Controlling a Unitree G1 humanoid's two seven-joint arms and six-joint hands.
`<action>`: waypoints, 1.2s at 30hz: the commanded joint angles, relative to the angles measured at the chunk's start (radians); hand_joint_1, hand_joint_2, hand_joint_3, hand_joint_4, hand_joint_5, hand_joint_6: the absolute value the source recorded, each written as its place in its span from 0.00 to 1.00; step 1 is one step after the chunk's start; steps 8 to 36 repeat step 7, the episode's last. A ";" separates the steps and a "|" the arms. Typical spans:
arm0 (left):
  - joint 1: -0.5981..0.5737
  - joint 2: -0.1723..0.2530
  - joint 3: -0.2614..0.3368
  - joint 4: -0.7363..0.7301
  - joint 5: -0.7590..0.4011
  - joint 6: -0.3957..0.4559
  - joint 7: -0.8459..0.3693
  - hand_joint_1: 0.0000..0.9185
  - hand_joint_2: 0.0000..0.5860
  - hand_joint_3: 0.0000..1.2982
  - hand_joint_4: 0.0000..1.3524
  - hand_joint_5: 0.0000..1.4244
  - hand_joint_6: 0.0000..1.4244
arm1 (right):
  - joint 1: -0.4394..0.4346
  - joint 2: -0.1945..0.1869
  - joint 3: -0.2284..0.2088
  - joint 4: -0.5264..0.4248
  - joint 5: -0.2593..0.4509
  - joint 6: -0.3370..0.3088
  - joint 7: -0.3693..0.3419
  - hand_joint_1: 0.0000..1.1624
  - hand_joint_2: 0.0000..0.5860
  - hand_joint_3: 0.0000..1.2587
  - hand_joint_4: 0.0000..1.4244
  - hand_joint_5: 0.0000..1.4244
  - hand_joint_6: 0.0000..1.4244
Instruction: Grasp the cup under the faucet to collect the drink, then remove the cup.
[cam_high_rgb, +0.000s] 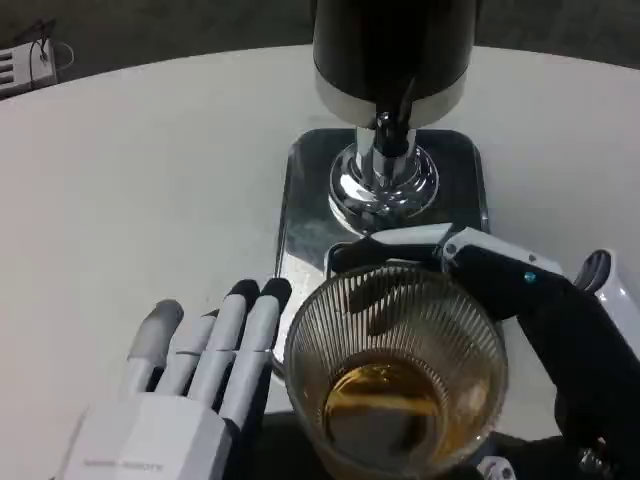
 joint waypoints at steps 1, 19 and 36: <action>0.017 -0.004 -0.002 0.013 0.004 -0.011 0.028 0.00 0.10 0.00 0.00 0.07 0.00 | -0.010 0.012 0.003 -0.013 0.005 -0.024 -0.016 1.00 0.25 0.62 0.67 0.83 1.00; 0.025 -0.009 -0.007 0.017 0.006 -0.013 0.039 0.00 0.10 0.00 0.00 0.07 0.00 | -0.007 0.012 0.000 -0.015 0.006 -0.026 -0.017 1.00 0.25 0.62 0.67 0.83 1.00; 0.025 -0.009 -0.007 0.017 0.006 -0.013 0.039 0.00 0.10 0.00 0.00 0.07 0.00 | -0.007 0.012 0.000 -0.015 0.006 -0.026 -0.017 1.00 0.25 0.62 0.67 0.83 1.00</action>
